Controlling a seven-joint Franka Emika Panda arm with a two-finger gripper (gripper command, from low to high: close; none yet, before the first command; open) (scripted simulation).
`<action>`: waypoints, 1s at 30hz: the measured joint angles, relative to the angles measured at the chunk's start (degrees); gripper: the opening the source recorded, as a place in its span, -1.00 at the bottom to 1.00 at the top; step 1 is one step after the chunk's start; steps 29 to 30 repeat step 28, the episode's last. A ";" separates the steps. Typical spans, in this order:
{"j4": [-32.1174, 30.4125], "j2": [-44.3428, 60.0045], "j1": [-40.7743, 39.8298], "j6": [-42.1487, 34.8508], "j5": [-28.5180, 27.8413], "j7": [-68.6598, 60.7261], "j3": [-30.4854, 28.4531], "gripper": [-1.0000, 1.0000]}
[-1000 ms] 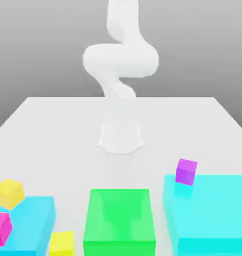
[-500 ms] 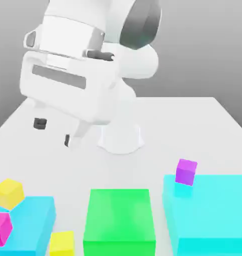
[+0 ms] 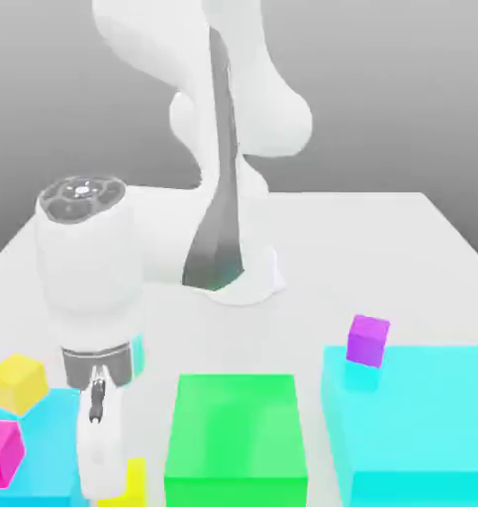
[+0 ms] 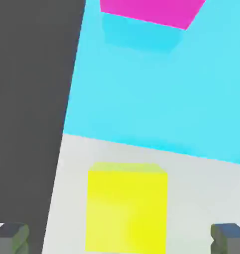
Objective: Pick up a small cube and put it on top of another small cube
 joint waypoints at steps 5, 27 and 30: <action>0.75 3.82 0.97 3.00 -0.96 0.86 -1.21 -1.00; 10.83 -6.62 -6.72 -17.16 6.90 3.49 -5.03 1.00; 10.83 -6.62 -6.72 -17.16 6.90 3.49 -5.03 1.00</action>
